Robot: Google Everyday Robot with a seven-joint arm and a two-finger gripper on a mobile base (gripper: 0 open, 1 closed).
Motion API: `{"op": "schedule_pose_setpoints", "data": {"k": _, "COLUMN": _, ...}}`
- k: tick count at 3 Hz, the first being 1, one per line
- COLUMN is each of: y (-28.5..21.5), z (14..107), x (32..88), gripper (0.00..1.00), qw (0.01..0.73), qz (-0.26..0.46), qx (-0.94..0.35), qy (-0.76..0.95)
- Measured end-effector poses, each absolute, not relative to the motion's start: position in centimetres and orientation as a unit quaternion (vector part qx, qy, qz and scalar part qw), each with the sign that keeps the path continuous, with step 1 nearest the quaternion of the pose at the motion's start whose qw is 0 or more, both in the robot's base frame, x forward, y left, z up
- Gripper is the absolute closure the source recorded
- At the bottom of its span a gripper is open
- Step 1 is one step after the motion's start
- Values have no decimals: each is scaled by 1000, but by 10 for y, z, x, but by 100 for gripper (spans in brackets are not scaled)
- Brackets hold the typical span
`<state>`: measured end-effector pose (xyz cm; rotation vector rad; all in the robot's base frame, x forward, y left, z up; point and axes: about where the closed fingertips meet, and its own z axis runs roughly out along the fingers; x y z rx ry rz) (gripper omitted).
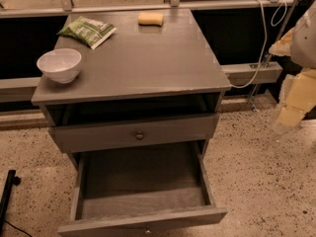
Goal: Close middle drawer
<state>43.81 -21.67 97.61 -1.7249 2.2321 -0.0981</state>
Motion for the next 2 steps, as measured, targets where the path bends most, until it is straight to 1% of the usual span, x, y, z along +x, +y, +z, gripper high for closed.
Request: {"op": "schedule_pose_setpoints", "data": {"k": 2, "y": -215, "z": 969, "x": 440, "gripper": 0, "qw": 161, "qz": -28, "qx": -603, "qy": 781}}
